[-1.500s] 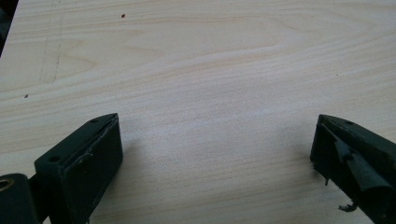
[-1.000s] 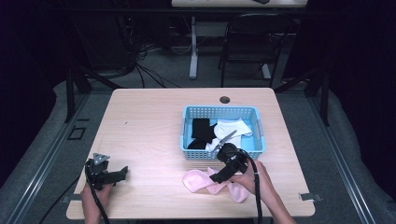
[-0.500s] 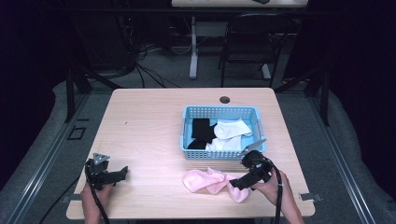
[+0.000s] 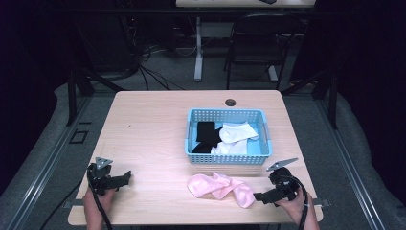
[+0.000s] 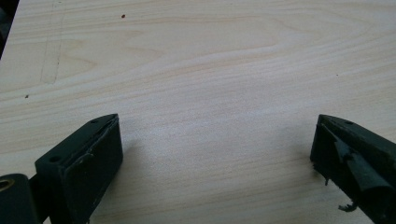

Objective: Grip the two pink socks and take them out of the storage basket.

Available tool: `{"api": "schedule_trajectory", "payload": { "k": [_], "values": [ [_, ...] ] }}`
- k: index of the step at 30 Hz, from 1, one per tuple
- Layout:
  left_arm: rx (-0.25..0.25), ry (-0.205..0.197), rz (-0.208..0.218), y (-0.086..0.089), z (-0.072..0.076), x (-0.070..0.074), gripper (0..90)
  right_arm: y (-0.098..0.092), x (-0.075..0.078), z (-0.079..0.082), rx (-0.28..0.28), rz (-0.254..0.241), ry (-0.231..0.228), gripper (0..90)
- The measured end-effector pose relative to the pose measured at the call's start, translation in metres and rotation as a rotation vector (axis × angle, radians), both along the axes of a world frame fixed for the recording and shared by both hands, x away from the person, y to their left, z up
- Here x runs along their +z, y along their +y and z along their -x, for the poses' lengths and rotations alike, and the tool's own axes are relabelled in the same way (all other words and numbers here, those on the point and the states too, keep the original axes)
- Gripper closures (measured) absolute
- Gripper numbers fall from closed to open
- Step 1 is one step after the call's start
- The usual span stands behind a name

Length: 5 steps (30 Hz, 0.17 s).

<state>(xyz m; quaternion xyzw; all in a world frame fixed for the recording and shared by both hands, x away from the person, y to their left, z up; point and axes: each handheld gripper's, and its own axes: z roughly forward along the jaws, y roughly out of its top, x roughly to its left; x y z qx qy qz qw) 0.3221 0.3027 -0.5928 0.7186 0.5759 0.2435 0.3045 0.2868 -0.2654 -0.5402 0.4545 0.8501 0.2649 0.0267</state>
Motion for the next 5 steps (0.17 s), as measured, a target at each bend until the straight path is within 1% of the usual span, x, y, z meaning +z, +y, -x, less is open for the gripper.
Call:
{"api": "schedule_trajectory", "payload": {
  "k": [5],
  "values": [
    [0.0, -0.003, -0.003, 0.0, 0.0, 0.0, 2.4, -0.016, -0.008, 0.005, -0.051, -0.01, -0.023, 3.6]
  ]
}}
